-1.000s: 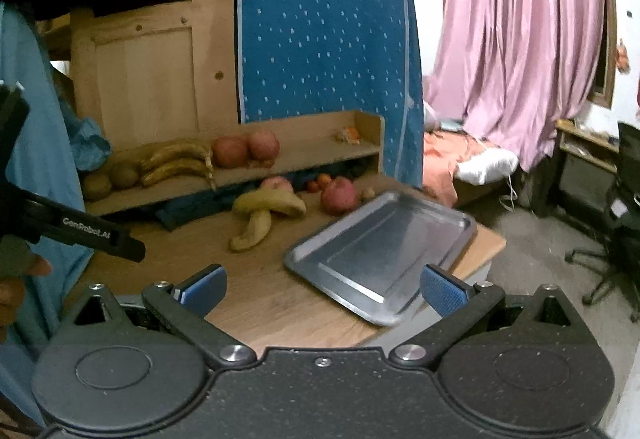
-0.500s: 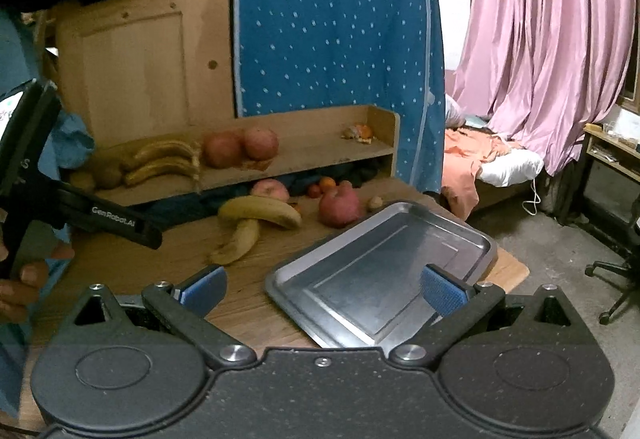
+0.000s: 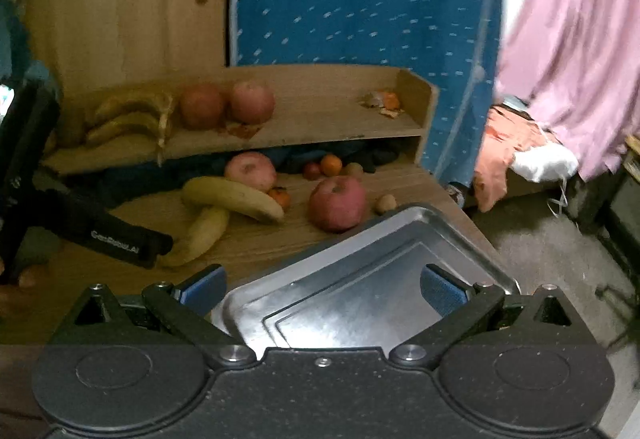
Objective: Organize fruits
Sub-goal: 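Move the left gripper toward one crossed yellow banana while the right gripper approaches the other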
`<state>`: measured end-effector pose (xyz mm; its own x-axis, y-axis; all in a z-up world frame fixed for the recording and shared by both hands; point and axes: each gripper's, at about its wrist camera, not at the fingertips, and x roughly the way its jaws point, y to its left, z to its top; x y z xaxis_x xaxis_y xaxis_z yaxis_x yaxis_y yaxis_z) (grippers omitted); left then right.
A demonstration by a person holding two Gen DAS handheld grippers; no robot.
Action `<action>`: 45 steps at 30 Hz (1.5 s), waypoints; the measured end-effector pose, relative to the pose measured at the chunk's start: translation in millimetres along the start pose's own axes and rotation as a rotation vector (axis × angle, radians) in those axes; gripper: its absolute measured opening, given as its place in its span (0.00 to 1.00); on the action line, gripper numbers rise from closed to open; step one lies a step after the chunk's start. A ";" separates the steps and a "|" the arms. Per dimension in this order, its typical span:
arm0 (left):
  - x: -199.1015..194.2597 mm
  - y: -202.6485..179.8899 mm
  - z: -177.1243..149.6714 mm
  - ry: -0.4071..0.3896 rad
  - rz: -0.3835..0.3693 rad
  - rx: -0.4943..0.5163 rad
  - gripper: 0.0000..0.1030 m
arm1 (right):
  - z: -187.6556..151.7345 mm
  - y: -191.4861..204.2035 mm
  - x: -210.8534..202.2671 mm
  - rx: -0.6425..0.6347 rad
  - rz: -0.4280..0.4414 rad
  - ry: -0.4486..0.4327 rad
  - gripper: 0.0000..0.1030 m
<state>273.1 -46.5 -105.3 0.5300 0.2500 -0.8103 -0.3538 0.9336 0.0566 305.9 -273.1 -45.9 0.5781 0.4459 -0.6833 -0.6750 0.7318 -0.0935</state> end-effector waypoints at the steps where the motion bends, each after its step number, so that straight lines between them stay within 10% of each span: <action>1: 3.7 -1.3 1.5 0.006 0.000 0.006 1.00 | 3.0 -1.5 6.8 -0.027 0.008 0.009 0.99; 23: 43.0 -21.4 13.0 0.053 0.057 0.112 0.81 | 69.9 30.5 147.9 -0.561 0.445 0.035 0.70; 29: 44.6 -18.4 15.3 0.061 -0.014 0.094 0.66 | 77.1 41.8 167.9 -0.625 0.494 0.051 0.46; 45: 76.5 -25.9 34.0 0.134 -0.114 0.077 0.47 | 82.4 47.6 183.0 -0.724 0.550 0.111 0.41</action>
<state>349.0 -42.9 -148.9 0.4544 0.1095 -0.8840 -0.2347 0.9721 -0.0003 417.2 -114.2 -115.7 0.0679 0.5560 -0.8284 -0.9863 -0.0879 -0.1399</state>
